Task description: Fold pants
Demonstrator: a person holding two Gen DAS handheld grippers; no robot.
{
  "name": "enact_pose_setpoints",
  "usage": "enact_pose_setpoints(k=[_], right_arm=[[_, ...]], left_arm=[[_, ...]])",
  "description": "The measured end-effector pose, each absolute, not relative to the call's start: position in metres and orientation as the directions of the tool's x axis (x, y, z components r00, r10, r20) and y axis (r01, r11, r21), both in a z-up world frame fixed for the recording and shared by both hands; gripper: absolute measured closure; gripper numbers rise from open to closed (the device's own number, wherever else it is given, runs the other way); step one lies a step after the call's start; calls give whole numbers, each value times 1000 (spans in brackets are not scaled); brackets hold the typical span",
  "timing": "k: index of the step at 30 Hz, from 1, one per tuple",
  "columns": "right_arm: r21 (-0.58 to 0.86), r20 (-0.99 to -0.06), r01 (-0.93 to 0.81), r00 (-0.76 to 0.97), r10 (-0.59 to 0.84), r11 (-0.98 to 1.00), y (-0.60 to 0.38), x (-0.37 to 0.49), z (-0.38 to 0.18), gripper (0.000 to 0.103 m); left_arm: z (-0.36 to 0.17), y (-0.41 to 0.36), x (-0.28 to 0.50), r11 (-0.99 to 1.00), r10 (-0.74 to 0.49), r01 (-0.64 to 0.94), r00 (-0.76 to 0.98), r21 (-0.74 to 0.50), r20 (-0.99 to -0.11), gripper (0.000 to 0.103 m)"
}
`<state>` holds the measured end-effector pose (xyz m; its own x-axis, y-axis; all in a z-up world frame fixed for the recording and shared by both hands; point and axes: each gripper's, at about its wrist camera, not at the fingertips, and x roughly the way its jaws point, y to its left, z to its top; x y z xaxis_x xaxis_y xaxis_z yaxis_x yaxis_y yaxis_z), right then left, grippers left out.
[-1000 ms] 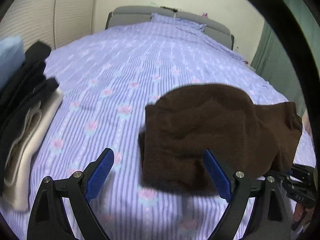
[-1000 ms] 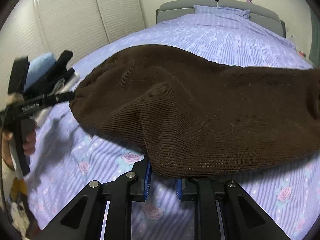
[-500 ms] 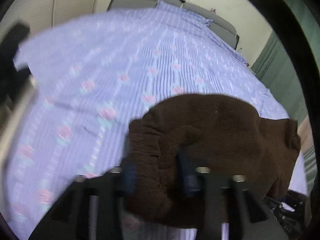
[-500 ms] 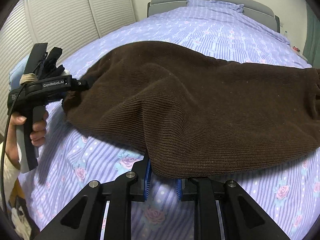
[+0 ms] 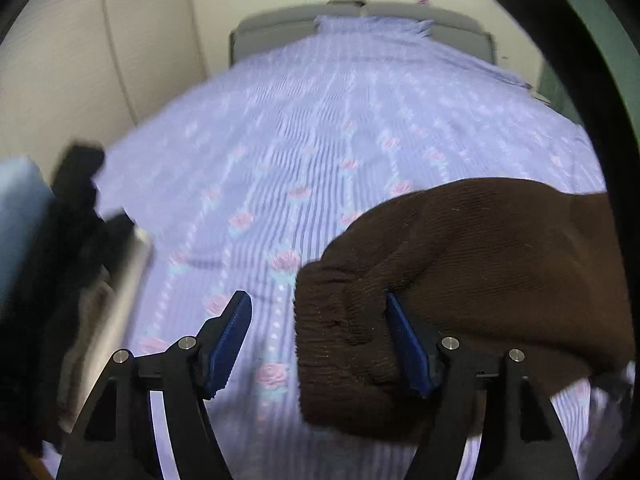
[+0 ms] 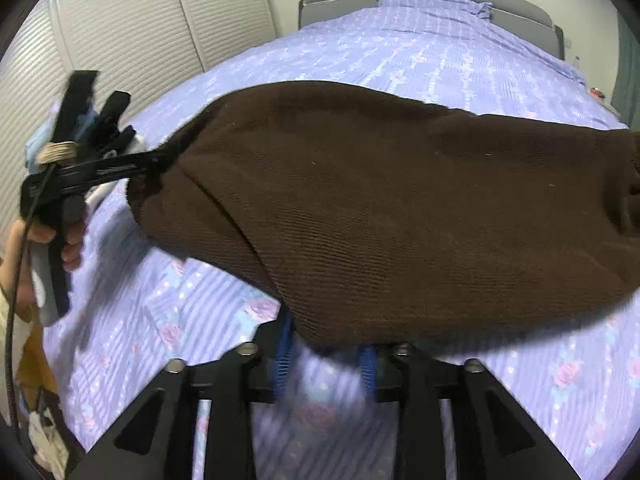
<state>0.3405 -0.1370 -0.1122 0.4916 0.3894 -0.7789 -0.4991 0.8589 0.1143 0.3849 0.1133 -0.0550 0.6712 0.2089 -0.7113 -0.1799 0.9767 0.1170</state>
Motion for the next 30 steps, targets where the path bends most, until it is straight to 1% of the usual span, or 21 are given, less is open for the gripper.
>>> enact_pose_setpoints(k=[1,2,3,5,6,9,12,14,17,19,22,24,25,29,30], right_arm=[[86,-766,-493,523,374,866,-142,334,-108,51],[67,-752,-491,548,367,869,-147,328,-104,48],[50,-735,-489,572,364,871,-152,321,-99,45],[30,-694,-474,624,360,880,-164,309,-87,43],[28,-670,-462,650,359,887,-172,304,-82,38],[34,-572,-378,752,328,925,-208,294,-62,28],[78,-487,-260,832,265,962,-249,294,-43,23],[117,-439,-178,873,212,977,-277,299,-34,19],[193,-415,-121,889,192,974,-307,310,-28,19],[240,-400,-102,896,194,965,-327,320,-28,19],[296,-387,-63,904,180,953,-347,340,-33,19],[345,-398,-30,901,175,938,-357,356,-42,19],[360,-399,-24,900,177,933,-364,360,-46,19],[429,-397,16,901,173,903,-382,381,-66,19],[443,-396,21,901,175,896,-385,384,-69,19]], left_arm=[[-44,106,375,971,239,-179,697,160,-676,31],[-39,104,365,968,252,-174,713,184,-654,26],[-29,95,355,966,251,-150,745,212,-618,24],[-14,80,342,966,228,-106,784,237,-577,24],[-8,72,339,967,209,-84,799,240,-563,24],[13,48,323,981,103,0,846,194,-523,24],[25,22,327,987,-1,82,867,141,-498,24],[33,0,332,982,-62,138,877,126,-476,24],[39,-39,346,965,-161,237,874,113,-458,25],[42,-69,362,946,-234,310,858,97,-457,27],[44,-111,385,917,-312,392,827,81,-468,33],[47,-137,400,896,-352,436,807,78,-475,39],[46,-155,412,878,-383,473,788,75,-482,40],[46,-201,436,836,-441,544,743,69,-503,41],[44,-210,443,834,-443,548,738,69,-508,43]])
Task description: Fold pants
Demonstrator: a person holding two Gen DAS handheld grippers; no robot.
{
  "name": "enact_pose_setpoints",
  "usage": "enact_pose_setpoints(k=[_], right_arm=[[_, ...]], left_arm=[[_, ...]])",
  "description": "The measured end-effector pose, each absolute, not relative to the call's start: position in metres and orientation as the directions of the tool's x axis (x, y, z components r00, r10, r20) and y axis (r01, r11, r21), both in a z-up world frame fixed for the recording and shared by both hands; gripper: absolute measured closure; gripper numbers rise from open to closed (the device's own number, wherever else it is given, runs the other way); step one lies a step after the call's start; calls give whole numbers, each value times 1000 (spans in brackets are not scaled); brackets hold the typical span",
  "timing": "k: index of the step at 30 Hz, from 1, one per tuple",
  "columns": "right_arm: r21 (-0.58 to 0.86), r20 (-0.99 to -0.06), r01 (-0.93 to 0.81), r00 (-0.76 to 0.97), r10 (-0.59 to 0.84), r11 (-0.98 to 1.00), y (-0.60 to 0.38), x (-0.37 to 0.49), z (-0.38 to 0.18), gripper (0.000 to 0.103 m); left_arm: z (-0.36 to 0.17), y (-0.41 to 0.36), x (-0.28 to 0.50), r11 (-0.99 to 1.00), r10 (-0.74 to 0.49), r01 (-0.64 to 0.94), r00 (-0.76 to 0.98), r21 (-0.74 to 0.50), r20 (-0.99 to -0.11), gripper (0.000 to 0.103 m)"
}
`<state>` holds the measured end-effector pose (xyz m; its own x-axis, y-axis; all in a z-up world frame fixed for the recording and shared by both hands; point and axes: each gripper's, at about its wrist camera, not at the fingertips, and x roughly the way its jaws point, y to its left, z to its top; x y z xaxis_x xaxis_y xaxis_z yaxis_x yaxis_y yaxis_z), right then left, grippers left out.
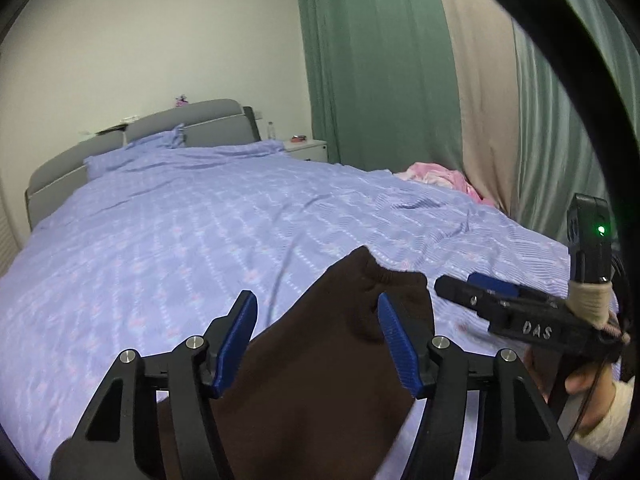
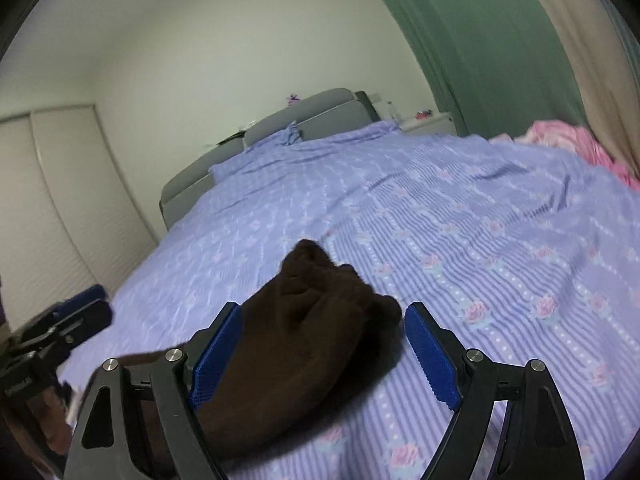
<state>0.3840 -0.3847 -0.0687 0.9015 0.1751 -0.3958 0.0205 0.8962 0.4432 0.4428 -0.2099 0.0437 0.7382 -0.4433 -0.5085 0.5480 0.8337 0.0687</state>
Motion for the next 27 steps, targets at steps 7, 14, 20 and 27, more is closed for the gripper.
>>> enact_pose_setpoints(k=[7,14,20,27], right_arm=[[582,-423,68,877,229,811,-404,425,-100,19],[745,-442,117,825,354,657,-426,463,-141,20],[789,-415,67,792,449,611,-432,478,-155,40],[822,-358,37,810,464,568,-451,459,-162,59]], left_arm=[[14,-241,488,822,-449,569,665,16,-597,75],[-2,-254,505,815,-456,580,617,-22,-642,90],[-18,-266,516,813,-449,580,560,-57,-696,92],[-37,-279,534,826,-468,541,501,-158,-728,93]])
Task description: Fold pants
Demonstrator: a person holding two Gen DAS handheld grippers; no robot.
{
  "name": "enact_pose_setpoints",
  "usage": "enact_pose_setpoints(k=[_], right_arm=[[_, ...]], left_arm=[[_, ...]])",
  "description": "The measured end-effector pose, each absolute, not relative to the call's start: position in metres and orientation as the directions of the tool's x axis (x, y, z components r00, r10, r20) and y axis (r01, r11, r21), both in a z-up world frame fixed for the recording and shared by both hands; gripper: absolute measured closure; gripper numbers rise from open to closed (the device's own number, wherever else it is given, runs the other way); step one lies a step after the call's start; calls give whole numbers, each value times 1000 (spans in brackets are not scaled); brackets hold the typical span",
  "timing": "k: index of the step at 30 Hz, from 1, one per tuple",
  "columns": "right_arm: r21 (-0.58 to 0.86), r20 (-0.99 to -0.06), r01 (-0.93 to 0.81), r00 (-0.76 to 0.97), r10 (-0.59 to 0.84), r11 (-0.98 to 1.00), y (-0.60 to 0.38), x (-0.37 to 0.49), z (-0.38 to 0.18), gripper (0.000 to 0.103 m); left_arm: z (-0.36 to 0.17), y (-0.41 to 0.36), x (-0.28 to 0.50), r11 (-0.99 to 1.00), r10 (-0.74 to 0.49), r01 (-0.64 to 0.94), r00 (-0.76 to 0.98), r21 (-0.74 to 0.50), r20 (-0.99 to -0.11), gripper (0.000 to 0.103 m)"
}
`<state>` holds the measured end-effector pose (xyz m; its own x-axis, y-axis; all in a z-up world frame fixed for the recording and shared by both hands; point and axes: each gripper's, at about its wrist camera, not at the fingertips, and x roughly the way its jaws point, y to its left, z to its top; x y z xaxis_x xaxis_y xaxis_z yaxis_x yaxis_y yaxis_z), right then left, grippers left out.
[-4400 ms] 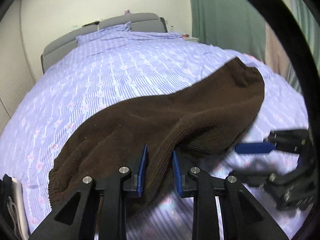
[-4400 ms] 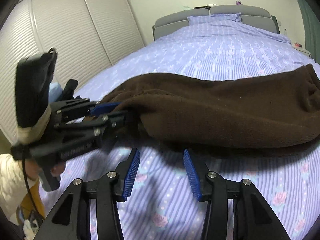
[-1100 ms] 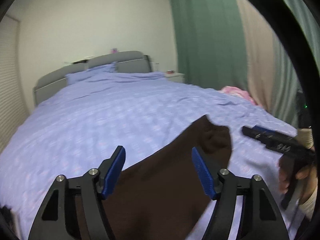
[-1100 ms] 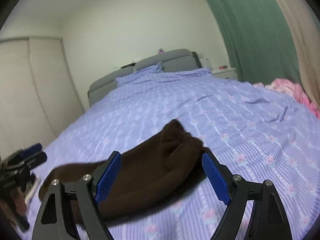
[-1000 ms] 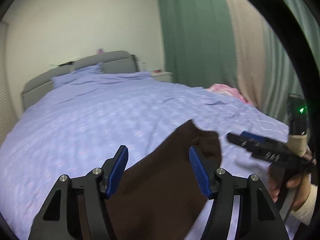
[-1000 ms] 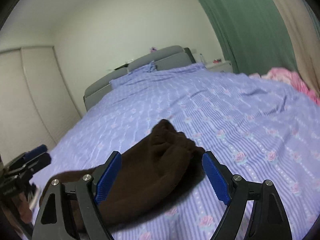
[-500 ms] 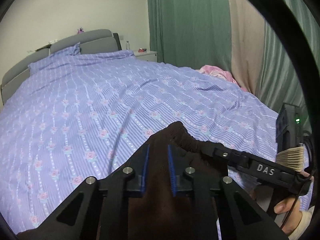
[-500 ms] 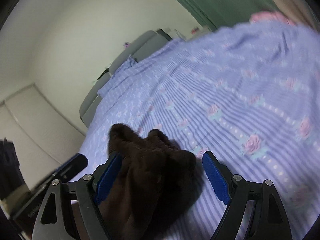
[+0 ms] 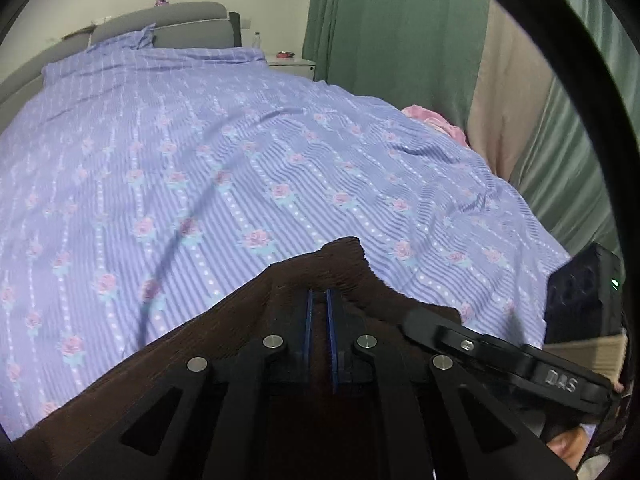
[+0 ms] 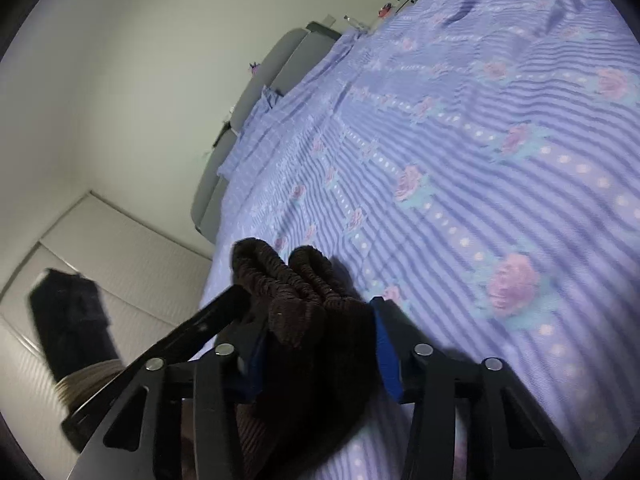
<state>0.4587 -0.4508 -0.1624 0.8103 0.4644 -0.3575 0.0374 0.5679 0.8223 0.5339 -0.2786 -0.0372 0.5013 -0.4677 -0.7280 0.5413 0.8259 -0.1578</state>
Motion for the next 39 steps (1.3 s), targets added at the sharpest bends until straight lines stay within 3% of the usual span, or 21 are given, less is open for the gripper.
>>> enact_pose_setpoints(k=[6,10,20,22,24,26,31,34,35,36,39], right_arm=[[689,-441,59,825,352,723,-435,450,-150,60],[718,-450,64,803,391,693,-438,463,-158,59],[740,-497,98,746,443,666,-437,483,-168,43],[731,-503,95,743,440,676,-434,486,-168,45],[727,-504,94,745,437,680,-433,488,-169,55],[735,-498,100,751,434,671,-435,485,-168,59],[686,-519,102,762,387,720,-428,475,-153,60],[649,-511,73,780,363,757,-421,464,-132,60],[625,-509,61,788,347,779,-415,460,-121,60],[605,-510,54,793,334,794,-412,457,-113,60],[522,-506,26,814,285,852,-394,444,-82,60]], left_arm=[[-64,-295,550,872,-384,468,473,-143,-793,99],[-76,-292,558,887,-372,435,468,-157,-802,99],[-82,-290,558,895,-359,422,487,-145,-796,99],[-82,-288,559,895,-364,418,483,-155,-797,99],[-84,-288,560,896,-363,416,482,-156,-798,99],[-84,-291,559,893,-365,422,481,-155,-797,99],[-62,-278,546,886,-410,413,490,-209,-769,99],[-36,-256,530,873,-457,409,500,-264,-736,64],[-25,-248,522,889,-432,388,527,-245,-732,41],[-15,-239,513,903,-406,367,557,-223,-724,38],[11,-203,480,933,-332,325,602,-157,-727,39]])
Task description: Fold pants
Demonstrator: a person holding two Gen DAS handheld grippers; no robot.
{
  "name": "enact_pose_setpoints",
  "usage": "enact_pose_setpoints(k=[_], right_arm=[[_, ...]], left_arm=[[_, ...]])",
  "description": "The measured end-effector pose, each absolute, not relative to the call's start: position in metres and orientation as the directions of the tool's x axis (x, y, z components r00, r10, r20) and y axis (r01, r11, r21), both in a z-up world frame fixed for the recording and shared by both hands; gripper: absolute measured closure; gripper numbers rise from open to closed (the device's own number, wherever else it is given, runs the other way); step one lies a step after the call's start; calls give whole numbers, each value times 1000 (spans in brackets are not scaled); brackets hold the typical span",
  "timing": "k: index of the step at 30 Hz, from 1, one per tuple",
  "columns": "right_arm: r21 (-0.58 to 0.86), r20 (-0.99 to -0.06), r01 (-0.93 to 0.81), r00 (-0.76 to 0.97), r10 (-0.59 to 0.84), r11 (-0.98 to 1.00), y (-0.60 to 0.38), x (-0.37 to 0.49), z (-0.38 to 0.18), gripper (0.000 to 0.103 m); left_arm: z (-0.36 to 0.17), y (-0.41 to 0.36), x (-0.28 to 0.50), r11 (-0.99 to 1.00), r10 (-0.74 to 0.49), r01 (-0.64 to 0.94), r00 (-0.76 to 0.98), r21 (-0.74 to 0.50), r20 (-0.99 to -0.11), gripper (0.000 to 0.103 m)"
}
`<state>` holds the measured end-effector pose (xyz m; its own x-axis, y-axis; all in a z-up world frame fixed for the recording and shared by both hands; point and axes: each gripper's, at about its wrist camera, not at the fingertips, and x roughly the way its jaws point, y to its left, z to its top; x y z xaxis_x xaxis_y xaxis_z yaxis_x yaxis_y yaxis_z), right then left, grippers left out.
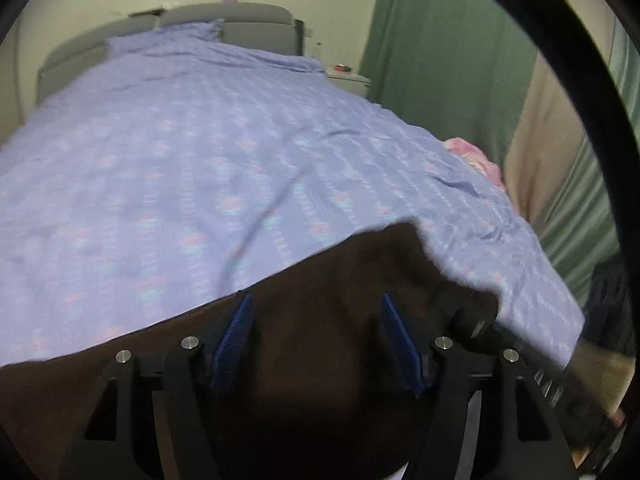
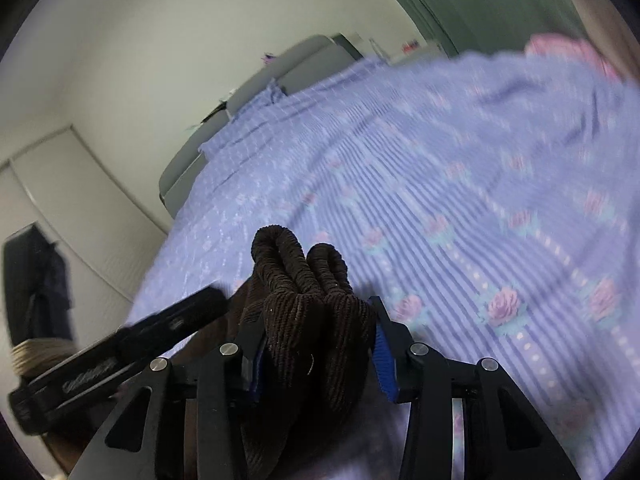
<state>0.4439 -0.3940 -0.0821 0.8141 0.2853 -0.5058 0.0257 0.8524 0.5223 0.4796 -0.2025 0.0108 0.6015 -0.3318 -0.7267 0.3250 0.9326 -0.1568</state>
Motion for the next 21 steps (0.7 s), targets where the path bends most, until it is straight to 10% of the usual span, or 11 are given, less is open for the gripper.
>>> enact_pose_setpoints(k=[10,21], right_arm=[[218,-456,-106,868,197,970,-290,389,16,59],[-42,-480,-222,860,175,974,-133,363,60,59]], left_arm=[[54,-66,382,991,-10,100,710,87,-704,38],[72,62,318,997,78,-42,702,68,-707,33]])
